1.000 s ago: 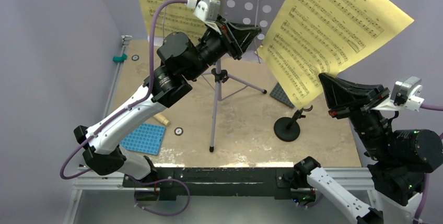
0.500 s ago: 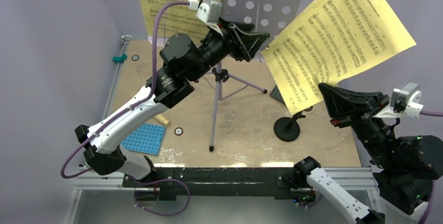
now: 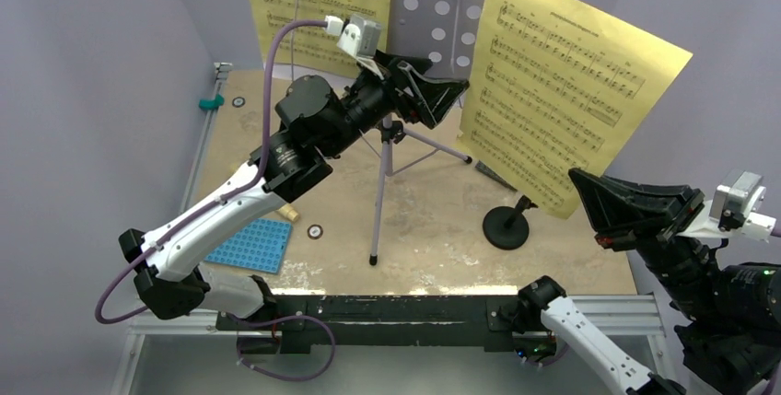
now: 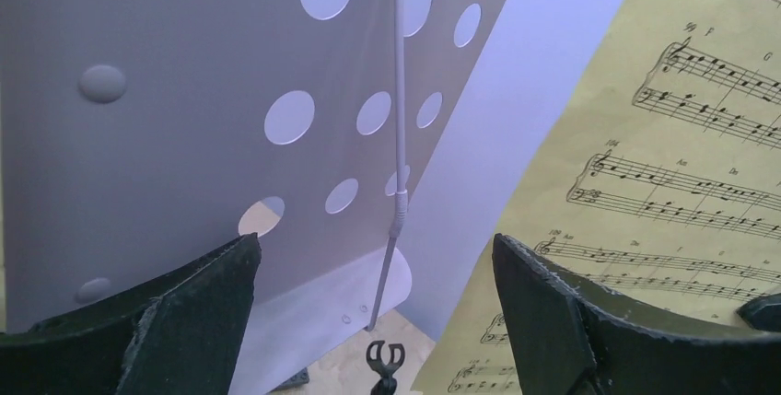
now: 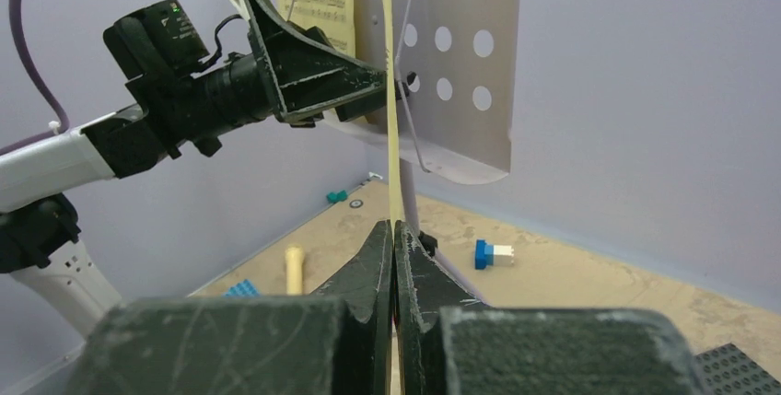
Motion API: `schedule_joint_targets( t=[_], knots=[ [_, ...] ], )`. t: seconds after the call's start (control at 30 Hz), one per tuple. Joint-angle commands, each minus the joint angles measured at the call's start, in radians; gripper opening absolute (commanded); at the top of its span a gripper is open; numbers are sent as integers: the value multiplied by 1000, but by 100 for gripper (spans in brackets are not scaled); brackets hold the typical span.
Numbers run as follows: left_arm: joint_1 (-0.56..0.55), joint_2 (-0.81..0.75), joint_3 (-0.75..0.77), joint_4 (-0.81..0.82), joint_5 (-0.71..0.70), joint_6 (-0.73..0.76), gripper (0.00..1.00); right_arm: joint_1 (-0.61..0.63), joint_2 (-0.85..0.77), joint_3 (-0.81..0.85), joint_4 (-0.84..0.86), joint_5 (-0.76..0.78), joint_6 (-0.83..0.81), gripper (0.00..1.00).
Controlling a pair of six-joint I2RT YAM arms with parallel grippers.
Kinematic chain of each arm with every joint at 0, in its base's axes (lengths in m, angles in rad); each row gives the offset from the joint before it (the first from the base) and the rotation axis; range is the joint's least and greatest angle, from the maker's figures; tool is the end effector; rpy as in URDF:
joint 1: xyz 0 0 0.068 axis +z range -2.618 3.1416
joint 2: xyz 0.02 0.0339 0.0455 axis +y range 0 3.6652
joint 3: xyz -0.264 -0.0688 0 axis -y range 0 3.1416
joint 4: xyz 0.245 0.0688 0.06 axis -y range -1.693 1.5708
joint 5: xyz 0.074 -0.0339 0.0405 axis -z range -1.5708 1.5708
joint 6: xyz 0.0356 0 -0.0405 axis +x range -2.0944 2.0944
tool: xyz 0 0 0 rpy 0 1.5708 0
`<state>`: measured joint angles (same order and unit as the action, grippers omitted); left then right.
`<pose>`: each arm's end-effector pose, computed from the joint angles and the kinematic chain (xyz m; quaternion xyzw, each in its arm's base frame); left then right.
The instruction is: Pack up the instrument practice props
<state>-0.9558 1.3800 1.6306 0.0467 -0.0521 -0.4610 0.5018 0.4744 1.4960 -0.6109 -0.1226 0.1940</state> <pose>0.1730 -0.2416 0.5237 0.1253 0.5814 -0.5112 0.6205 -0.0353 -0.0144 0.5180 -0.1345 0.5327 0.3162 0.7734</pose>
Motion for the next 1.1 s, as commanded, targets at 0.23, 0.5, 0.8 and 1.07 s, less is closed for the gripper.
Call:
schedule_joint_targets(
  t=[0.23, 0.5, 0.8, 1.07],
  knots=[
    [-16, -241, -265, 92, -14, -120, 100, 12, -179, -156, -99, 25, 29, 0],
    [-28, -442, -572, 66, -119, -215, 100, 12, -259, -357, -131, 87, 24, 0],
    [-29, -643, -822, -44, -201, -333, 100, 12, -253, -593, -81, 148, 121, 0],
    [-30, -748, -901, -145, -246, -383, 100, 12, -68, -602, 85, 285, 107, 0]
  ],
)
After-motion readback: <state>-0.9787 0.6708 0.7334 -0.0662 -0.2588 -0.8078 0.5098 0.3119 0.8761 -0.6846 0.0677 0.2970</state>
